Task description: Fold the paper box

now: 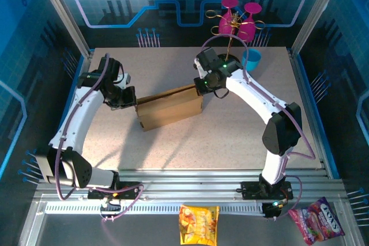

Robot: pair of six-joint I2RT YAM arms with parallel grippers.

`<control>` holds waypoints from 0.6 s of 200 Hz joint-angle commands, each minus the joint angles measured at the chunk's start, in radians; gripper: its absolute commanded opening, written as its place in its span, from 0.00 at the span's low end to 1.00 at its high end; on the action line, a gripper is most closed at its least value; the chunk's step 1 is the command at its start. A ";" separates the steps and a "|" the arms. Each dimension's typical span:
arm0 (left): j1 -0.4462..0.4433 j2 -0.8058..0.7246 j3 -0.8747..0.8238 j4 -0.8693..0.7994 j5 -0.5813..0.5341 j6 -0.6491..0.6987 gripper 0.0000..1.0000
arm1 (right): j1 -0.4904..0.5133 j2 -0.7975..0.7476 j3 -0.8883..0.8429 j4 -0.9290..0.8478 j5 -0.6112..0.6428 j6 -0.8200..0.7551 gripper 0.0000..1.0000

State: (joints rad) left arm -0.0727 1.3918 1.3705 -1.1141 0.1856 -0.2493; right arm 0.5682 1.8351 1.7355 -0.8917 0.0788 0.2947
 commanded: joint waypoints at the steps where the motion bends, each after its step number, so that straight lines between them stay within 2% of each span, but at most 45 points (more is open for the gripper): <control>1: 0.001 0.019 0.020 -0.025 0.099 -0.038 0.00 | 0.001 0.028 0.017 -0.055 -0.017 -0.006 0.00; 60: 0.004 0.041 0.029 -0.011 0.182 -0.123 0.00 | 0.001 0.032 0.016 -0.053 -0.026 -0.003 0.00; 120: 0.020 0.066 0.066 -0.058 0.217 -0.123 0.00 | -0.001 0.042 0.030 -0.063 -0.026 -0.003 0.00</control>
State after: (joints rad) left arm -0.0555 1.4387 1.4029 -1.1473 0.2989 -0.3614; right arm 0.5598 1.8400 1.7439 -0.9020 0.1017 0.2947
